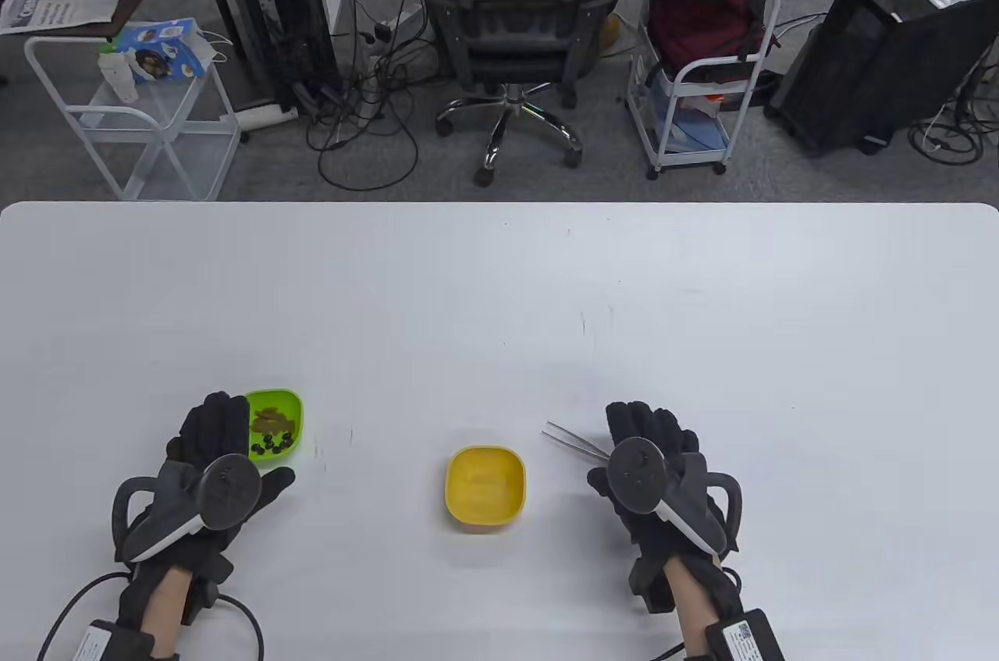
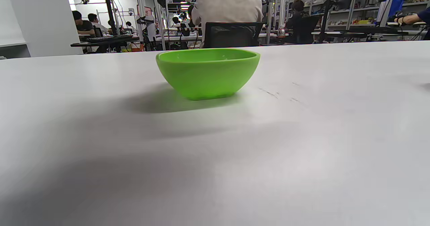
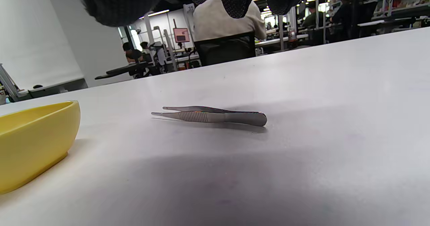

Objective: Pick coffee beans with tweezers into small dish

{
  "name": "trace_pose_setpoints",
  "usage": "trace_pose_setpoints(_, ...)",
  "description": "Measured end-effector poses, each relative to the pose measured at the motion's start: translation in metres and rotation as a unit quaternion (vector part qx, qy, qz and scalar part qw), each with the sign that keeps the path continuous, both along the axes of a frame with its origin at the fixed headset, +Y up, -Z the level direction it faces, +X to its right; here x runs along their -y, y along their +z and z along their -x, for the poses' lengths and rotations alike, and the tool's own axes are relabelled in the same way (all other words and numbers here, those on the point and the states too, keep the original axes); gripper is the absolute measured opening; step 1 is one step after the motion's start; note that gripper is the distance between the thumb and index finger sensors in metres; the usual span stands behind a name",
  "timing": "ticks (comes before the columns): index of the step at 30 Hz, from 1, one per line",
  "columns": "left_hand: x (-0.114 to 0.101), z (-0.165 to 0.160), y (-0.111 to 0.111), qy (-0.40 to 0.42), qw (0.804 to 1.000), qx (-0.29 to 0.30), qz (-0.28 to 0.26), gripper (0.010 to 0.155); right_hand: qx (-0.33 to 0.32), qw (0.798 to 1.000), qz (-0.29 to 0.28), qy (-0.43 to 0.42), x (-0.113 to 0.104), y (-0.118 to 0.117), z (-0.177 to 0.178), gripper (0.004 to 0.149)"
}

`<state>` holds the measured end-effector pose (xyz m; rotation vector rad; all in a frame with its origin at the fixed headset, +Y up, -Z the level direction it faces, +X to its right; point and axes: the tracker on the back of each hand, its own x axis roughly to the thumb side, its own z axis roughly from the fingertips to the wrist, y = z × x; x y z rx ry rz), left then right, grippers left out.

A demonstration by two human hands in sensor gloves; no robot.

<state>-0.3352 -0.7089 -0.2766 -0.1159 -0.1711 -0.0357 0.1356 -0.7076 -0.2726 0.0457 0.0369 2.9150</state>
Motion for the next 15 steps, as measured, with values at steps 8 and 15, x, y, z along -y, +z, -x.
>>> trace_pose_setpoints(8,0.0002,-0.0005,0.0001,0.0,1.0,0.0,0.004,0.102,-0.001,1.0,0.005,0.0,0.0002,-0.0005,0.0004,0.079)
trace_pose_setpoints(15,0.0009,-0.0019,-0.0011,-0.008,1.0,0.002,0.014,0.102,0.013,1.0,0.015,-0.015,0.0015,-0.0048,-0.0039,0.079)
